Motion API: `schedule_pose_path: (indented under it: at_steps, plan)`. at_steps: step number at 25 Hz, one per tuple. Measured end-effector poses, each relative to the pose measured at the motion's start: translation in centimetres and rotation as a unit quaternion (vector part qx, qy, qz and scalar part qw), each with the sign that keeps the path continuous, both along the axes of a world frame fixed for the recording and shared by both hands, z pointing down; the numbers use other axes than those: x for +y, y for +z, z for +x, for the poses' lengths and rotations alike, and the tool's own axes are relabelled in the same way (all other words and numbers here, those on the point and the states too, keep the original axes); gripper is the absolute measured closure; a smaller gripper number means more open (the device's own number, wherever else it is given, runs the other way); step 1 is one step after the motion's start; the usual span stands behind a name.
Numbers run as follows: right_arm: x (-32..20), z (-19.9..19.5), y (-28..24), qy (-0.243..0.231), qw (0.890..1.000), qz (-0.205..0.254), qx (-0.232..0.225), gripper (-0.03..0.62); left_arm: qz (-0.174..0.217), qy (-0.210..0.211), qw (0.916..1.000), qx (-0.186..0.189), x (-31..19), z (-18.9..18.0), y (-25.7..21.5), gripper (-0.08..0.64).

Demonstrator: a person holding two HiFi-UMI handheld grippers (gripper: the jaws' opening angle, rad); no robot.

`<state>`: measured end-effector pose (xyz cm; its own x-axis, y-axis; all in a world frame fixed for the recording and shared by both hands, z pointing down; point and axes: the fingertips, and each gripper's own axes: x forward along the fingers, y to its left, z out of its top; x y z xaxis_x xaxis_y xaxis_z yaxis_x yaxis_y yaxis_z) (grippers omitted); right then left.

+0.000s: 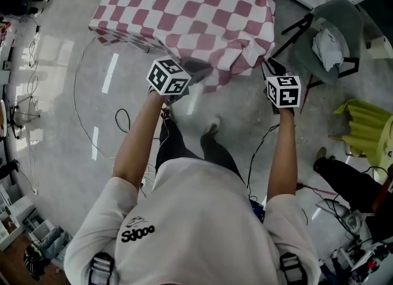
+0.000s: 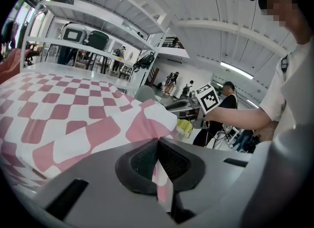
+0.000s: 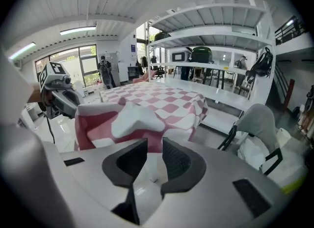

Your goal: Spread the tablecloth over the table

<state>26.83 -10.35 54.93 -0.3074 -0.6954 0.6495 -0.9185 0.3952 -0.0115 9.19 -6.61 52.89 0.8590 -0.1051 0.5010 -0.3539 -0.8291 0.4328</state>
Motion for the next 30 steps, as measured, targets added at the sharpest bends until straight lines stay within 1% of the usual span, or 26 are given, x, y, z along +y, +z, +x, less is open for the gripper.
schedule_pose_path:
  at_steps: [2,4,8,10,11,13,15,19,22,24,26,27,30]
  plan:
    - [1.2,-1.4,1.5,-0.012,1.000,-0.016,-0.010,0.460,-0.005,-0.006,1.0000,-0.005,0.3,0.0,0.7,0.529]
    - [2.1,-2.5,2.5,-0.018,0.999,-0.026,-0.022,0.459,-0.012,-0.008,0.9999,-0.009,0.6,-0.1,1.5,0.529]
    - [4.6,-3.9,4.6,-0.020,0.996,-0.056,-0.070,0.436,-0.030,-0.009,0.9994,-0.014,1.1,-0.4,3.2,0.529]
    - [6.3,-4.8,6.2,-0.040,0.992,-0.084,-0.090,0.409,-0.035,-0.007,0.9993,-0.011,1.3,-0.4,3.4,0.529]
    - [7.1,-5.4,6.9,-0.055,0.989,-0.098,-0.095,0.383,-0.036,-0.007,0.9993,-0.009,1.4,-0.3,3.4,0.529]
    - [7.8,-6.5,7.9,-0.081,0.986,-0.108,-0.098,0.354,-0.036,-0.007,0.9993,-0.003,1.3,-0.3,3.0,0.529]
    - [7.2,-7.2,7.9,-0.085,0.987,-0.092,-0.102,0.333,-0.037,-0.007,0.9993,0.003,1.2,-0.3,2.5,0.529]
    - [4.7,-8.6,6.6,-0.063,0.991,-0.035,-0.111,0.301,-0.043,-0.022,0.9983,0.034,0.4,-0.6,0.8,0.529]
    - [2.8,-9.3,6.0,-0.046,0.993,-0.004,-0.112,0.290,-0.035,-0.032,0.9978,0.045,-0.3,-0.7,-0.4,0.531]
    - [1.6,-9.7,5.7,-0.040,0.992,0.005,-0.117,0.293,-0.030,-0.037,0.9977,0.048,-0.6,-0.9,-0.8,0.529]
    - [0.7,-10.0,5.4,-0.037,0.992,0.009,-0.124,0.324,-0.027,-0.043,0.9975,0.049,-1.0,-1.2,-1.0,0.531]
    - [0.4,-10.1,5.2,-0.038,0.991,0.011,-0.127,0.364,-0.027,-0.045,0.9974,0.049,-1.1,-1.3,-1.0,0.531]
    - [0.1,-10.0,4.1,-0.051,0.990,0.012,-0.127,0.512,-0.020,-0.046,0.9976,0.048,-1.1,-1.7,-1.1,0.529]
